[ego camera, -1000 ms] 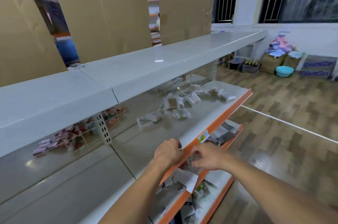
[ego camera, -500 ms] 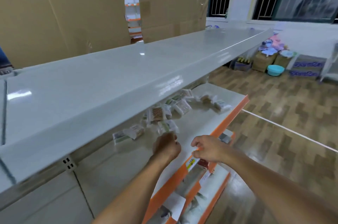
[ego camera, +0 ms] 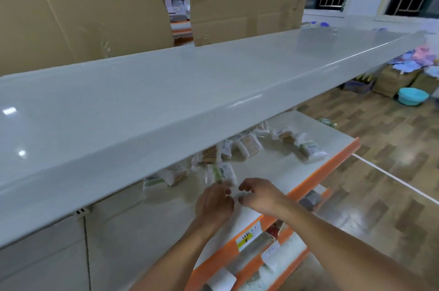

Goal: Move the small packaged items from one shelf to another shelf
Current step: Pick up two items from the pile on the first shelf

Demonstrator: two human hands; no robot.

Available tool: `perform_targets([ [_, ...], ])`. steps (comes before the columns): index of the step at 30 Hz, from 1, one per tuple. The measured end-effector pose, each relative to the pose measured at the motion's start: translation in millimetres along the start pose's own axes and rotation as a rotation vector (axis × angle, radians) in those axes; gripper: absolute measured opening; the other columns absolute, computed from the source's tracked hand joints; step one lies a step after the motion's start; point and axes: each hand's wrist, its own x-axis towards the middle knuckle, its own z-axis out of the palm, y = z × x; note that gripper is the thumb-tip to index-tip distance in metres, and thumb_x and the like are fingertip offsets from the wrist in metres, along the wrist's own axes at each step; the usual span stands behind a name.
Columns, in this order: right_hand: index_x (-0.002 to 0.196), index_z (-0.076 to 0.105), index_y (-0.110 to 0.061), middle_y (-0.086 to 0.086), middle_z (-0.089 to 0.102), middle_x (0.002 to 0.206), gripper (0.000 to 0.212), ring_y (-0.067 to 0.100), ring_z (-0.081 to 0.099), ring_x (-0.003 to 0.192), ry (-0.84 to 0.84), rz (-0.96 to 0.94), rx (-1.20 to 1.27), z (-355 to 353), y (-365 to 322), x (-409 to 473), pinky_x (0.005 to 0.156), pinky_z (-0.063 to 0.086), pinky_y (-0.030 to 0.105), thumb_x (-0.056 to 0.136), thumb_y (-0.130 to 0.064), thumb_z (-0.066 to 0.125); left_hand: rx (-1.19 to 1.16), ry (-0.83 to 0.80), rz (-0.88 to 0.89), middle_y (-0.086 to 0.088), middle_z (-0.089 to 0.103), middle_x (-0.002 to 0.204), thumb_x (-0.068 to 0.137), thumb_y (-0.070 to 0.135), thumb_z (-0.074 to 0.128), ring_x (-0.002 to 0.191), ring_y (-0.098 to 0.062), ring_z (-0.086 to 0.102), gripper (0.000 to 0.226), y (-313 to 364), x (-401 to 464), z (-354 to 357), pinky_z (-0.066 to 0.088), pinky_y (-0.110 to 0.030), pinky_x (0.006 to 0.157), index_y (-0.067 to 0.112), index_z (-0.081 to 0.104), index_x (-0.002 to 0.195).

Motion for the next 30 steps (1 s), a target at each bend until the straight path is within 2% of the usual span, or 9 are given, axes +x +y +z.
perform_targets([
  [5, 0.129, 0.059, -0.021, 0.003, 0.055, 0.127, 0.043, 0.020, 0.056, 0.113, 0.080, -0.079, -0.062, -17.8, 29.6, 33.2, 0.090, 0.048, 0.030, 0.091, -0.041, 0.062, -0.001, 0.068, -0.170, 0.002, 0.069, 0.111, 0.087, 0.035, 0.049, 0.105, -0.021, 0.064, 0.029, 16.6, 6.7, 7.9, 0.052, -0.034, 0.089, 0.023, 0.074, 0.098],
  [9, 0.133, 0.052, -0.023, 0.001, 0.048, 0.134, 0.046, 0.018, 0.046, 0.124, 0.111, -0.151, -0.121, -28.0, 52.4, 55.4, 0.097, 0.041, 0.029, 0.092, -0.041, 0.058, -0.227, 0.152, -0.433, 0.006, 0.075, 0.094, 0.082, 0.052, 0.052, 0.094, -0.019, 0.069, 0.033, 25.9, 1.6, 12.8, 0.055, -0.033, 0.082, 0.032, 0.077, 0.091],
  [14, 0.140, 0.042, -0.023, 0.000, 0.043, 0.140, 0.064, 0.021, 0.043, 0.129, 0.191, -0.221, -0.110, -42.4, 66.9, 84.2, 0.101, 0.041, 0.033, 0.087, -0.051, 0.064, -0.545, 0.246, -0.648, -0.001, 0.076, 0.081, 0.077, 0.059, 0.060, 0.087, -0.023, 0.072, 0.036, 39.3, 6.7, 17.5, 0.057, -0.040, 0.081, 0.027, 0.077, 0.079],
  [18, 0.146, 0.032, -0.018, 0.004, 0.040, 0.144, 0.085, 0.024, 0.042, 0.132, 0.191, -0.237, -0.095, -46.1, 71.7, 102.2, 0.104, 0.043, 0.036, 0.082, -0.061, 0.067, -0.671, 0.382, -0.773, -0.001, 0.068, 0.060, 0.072, 0.058, 0.065, 0.071, -0.025, 0.071, 0.044, 43.5, 10.4, 17.7, 0.054, -0.037, 0.067, 0.017, 0.072, 0.061],
  [21, 0.147, 0.028, -0.017, 0.006, 0.039, 0.147, 0.093, 0.025, 0.040, 0.134, 0.212, -0.221, -0.079, -47.4, 76.3, 115.6, 0.103, 0.044, 0.038, 0.078, -0.064, 0.068, -0.706, 0.421, -0.836, -0.003, 0.073, 0.071, 0.079, 0.058, 0.068, 0.083, -0.026, 0.072, 0.044, 45.1, 19.1, 18.8, 0.052, -0.032, 0.072, 0.018, 0.078, 0.068],
  [23, 0.148, 0.027, -0.017, 0.007, 0.040, 0.146, 0.098, 0.026, 0.042, 0.133, 0.220, -0.199, -0.081, -48.4, 77.7, 121.6, 0.101, 0.044, 0.039, 0.074, -0.066, 0.070, -0.704, 0.454, -0.869, 0.000, 0.073, 0.070, 0.080, 0.060, 0.069, 0.077, -0.021, 0.070, 0.038, 47.3, 23.2, 18.9, 0.053, -0.032, 0.075, 0.028, 0.078, 0.060],
  [25, 0.148, 0.027, -0.018, 0.007, 0.040, 0.145, 0.104, 0.028, 0.043, 0.130, 0.226, -0.172, -0.071, -47.6, 77.9, 125.9, 0.101, 0.042, 0.040, 0.068, -0.067, 0.073, -0.713, 0.480, -0.899, 0.004, 0.072, 0.065, 0.074, 0.064, 0.072, 0.071, -0.017, 0.069, 0.037, 50.2, 25.6, 19.8, 0.053, -0.031, 0.071, 0.032, 0.076, 0.054],
  [28, 0.144, 0.026, -0.022, 0.006, 0.039, 0.139, 0.106, 0.030, 0.043, 0.128, 0.248, -0.115, -0.016, -49.0, 77.3, 133.0, 0.100, 0.040, 0.041, 0.061, -0.065, 0.077, -0.672, 0.477, -0.939, 0.004, 0.073, 0.070, 0.065, 0.071, 0.071, 0.072, -0.017, 0.070, 0.044, 52.4, 28.6, 25.3, 0.048, -0.025, 0.062, 0.028, 0.078, 0.068],
  [30, 0.142, 0.026, -0.022, 0.008, 0.037, 0.138, 0.102, 0.031, 0.041, 0.128, 0.251, -0.095, -0.029, -51.4, 77.7, 138.6, 0.100, 0.039, 0.042, 0.063, -0.064, 0.077, -0.646, 0.491, -0.953, 0.005, 0.073, 0.070, 0.065, 0.069, 0.070, 0.070, -0.014, 0.069, 0.044, 52.2, 28.8, 28.9, 0.044, -0.023, 0.058, 0.026, 0.077, 0.073],
])
